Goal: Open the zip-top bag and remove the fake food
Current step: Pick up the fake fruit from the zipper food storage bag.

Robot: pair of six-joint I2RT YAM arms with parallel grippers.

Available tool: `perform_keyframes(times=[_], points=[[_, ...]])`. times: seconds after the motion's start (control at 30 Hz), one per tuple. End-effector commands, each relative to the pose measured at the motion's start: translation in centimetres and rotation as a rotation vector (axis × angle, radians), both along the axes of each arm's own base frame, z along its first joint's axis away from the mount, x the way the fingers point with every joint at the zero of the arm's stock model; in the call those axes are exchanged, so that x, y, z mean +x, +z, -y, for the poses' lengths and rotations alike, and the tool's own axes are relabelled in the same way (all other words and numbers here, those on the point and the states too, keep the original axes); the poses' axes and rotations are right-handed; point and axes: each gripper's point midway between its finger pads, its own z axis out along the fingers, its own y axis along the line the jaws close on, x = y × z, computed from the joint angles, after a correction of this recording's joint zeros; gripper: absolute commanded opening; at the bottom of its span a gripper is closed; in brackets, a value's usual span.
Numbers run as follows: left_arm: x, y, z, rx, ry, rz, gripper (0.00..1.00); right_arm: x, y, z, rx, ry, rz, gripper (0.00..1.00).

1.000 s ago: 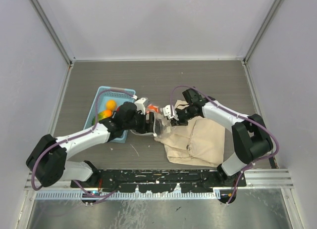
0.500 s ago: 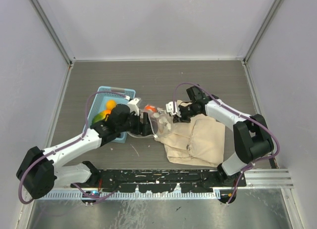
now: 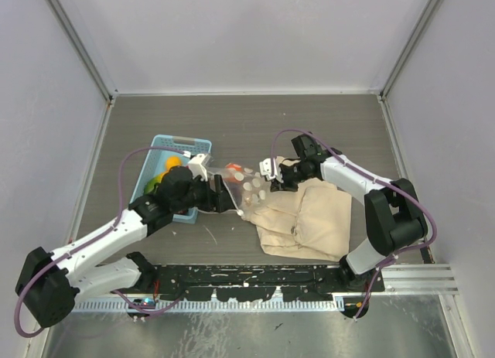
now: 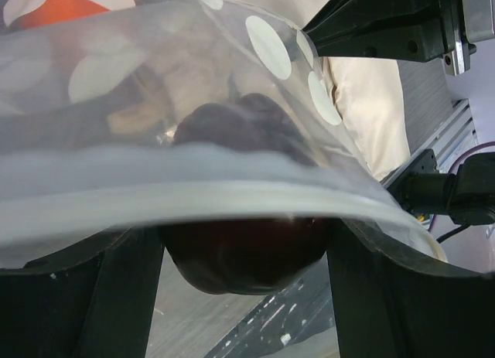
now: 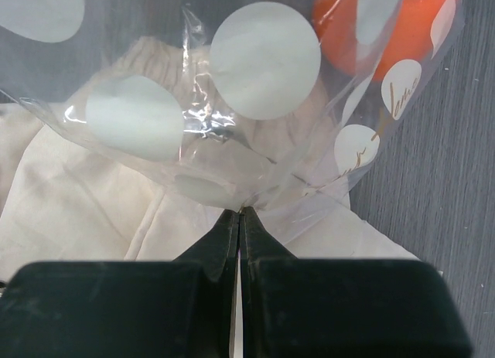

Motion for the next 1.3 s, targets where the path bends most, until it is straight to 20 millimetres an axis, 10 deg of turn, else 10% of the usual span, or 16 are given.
perform_keyframes(times=[0.0,0.9,1.27], points=[[0.4,1.1,-0.6,-0.044,0.047,0.007,0.32,1.4,2.8,-0.4,0.038,0.006,0.096,0.04],[1.3,3.9,-0.8,-0.353,0.120,-0.125,0.31,1.4,4.1,-0.4,0.065,0.022,0.225,0.03],[0.3,2.5,-4.2,-0.049,0.089,-0.023,0.29,2.7,4.1,0.1,0.041,-0.037,0.250,0.03]])
